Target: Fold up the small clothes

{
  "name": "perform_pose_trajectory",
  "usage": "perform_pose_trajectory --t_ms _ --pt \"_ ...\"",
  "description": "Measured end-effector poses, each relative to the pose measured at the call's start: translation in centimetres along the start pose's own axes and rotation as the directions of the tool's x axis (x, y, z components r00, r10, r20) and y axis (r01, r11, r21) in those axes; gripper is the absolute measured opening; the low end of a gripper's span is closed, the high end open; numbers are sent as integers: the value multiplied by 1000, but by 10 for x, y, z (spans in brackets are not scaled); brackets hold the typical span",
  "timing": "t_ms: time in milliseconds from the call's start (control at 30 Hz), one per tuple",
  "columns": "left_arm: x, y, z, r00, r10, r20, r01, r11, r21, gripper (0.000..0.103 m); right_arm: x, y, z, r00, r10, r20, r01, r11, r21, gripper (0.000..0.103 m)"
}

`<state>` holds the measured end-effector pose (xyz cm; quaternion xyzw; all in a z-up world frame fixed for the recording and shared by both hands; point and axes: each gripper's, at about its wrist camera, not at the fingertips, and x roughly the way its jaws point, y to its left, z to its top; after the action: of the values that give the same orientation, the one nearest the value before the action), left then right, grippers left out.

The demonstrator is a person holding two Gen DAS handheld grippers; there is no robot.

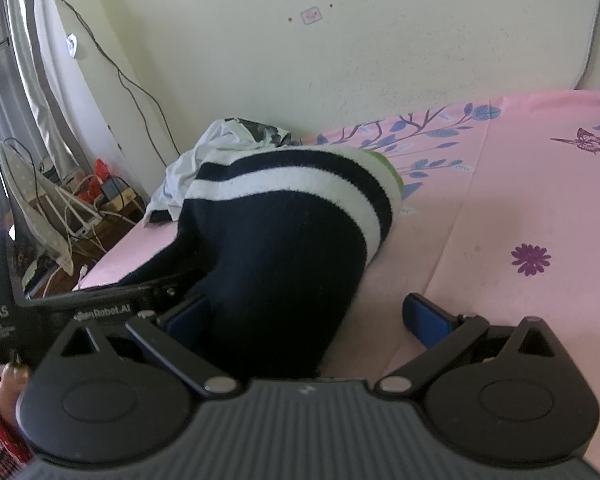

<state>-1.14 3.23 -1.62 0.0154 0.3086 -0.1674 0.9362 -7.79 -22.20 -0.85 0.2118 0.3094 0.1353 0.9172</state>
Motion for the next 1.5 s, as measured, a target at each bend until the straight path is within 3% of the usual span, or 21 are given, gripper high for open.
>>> perform_pose_trajectory --t_ms 567,900,1100,1500 --pt "-19 -27 -9 989 108 104 -123 981 148 103 -1 -1 -1 1000 6 5 -6 1000 6 97" --pt "-13 -23 -5 993 102 61 -109 985 131 103 -1 4 -2 1000 -14 1 14 1000 -13 97" --pt "-7 -7 -1 999 38 6 -38 998 47 103 -1 4 -2 1000 -8 1 8 1000 -8 97" --pt "-9 -13 -2 998 63 25 -65 995 82 103 -3 2 -2 1000 4 4 -4 1000 5 97"
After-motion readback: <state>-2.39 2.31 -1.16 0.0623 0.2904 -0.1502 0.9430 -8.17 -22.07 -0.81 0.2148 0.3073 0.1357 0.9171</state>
